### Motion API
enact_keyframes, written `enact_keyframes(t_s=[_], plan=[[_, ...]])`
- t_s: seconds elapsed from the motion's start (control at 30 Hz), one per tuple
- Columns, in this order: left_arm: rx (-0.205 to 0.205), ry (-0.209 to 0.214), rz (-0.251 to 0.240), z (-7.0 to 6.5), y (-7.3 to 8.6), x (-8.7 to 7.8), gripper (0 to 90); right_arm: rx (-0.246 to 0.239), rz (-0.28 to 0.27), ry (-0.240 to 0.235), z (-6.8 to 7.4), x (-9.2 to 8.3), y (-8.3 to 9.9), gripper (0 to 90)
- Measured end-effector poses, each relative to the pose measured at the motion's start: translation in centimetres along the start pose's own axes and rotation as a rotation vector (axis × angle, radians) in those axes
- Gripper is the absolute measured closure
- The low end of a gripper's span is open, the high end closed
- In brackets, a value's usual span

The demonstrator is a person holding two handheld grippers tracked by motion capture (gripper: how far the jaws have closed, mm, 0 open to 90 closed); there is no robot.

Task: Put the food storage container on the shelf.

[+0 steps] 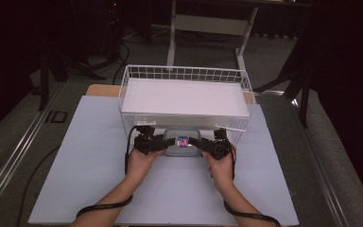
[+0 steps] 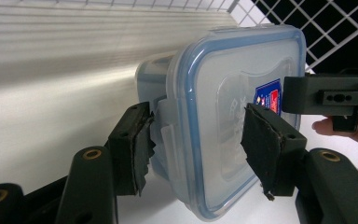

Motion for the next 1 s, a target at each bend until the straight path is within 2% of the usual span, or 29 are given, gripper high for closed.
enact_keyframes(t_s=[0.13, 0.2, 0.27, 0.3, 0.33, 0.4, 0.53, 0.63, 0.73, 0.83, 0.97, 1.0], plan=[[0.009, -0.003, 0.005, 0.4, -0.1, 0.5, 44.5, 0.008, 0.007, 0.0, -0.5, 0.6, 0.1, 41.4], [0.006, 0.009, 0.006, 0.5, -0.3, 0.6, 44.5, 0.026, 0.005, -0.005, -0.7, 0.6, 0.0, 41.4], [0.004, 0.004, -0.011, 0.2, -0.6, 0.6, 44.5, 0.026, -0.005, -0.007, -0.9, 0.7, -0.3, 41.4], [0.03, -0.008, -0.014, 0.5, -0.8, 0.6, 44.6, 0.027, -0.008, -0.006, -0.9, 0.7, -0.3, 41.3], [0.03, -0.008, -0.014, 0.5, -0.8, 0.6, 44.6, 0.027, -0.008, -0.006, -0.9, 0.7, -0.3, 41.3], [0.021, 0.016, -0.032, 0.9, -0.9, 0.8, 44.5, 0.038, -0.002, -0.006, -1.1, 0.9, -0.7, 40.9], [0.049, 0.043, -0.074, 1.4, -0.6, 1.1, 43.6, 0.043, -0.006, -0.006, -1.3, 1.1, -0.8, 40.0], [0.015, 0.061, -0.093, 1.8, -0.6, 1.4, 43.2, 0.04, -0.009, -0.009, -1.4, 1.2, -0.9, 39.2], [0.027, 0.049, -0.084, 1.7, -0.8, 1.7, 39.2, 0.037, -0.01, 0.007, -1.4, 1.6, -1.1, 37.0], [0.009, 0.06, -0.095, 2.0, -0.9, 2.0, 38.5, 0.043, -0.022, 0.01, -1.6, 1.8, -1.2, 36.6], [0.015, 0.043, -0.099, 2.1, -1.2, 2.3, 37.5, 0.019, -0.023, 0.038, -1.4, 2.0, -1.4, 35.6], [0.014, 0.038, -0.087, 2.1, -1.2, 2.5, 36.4, 0.005, -0.025, 0.064, -1.3, 2.0, -1.4, 35.7]])
Point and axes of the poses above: each handheld gripper's, and its own axes: x roughly forward along the jaws, y roughly out of its underside, z roughly to its left, the point moved 1 cm from there along x, roughly forward along the jaws, and after that the axes turned 8 degrees about -x, right-handed, at the moved point
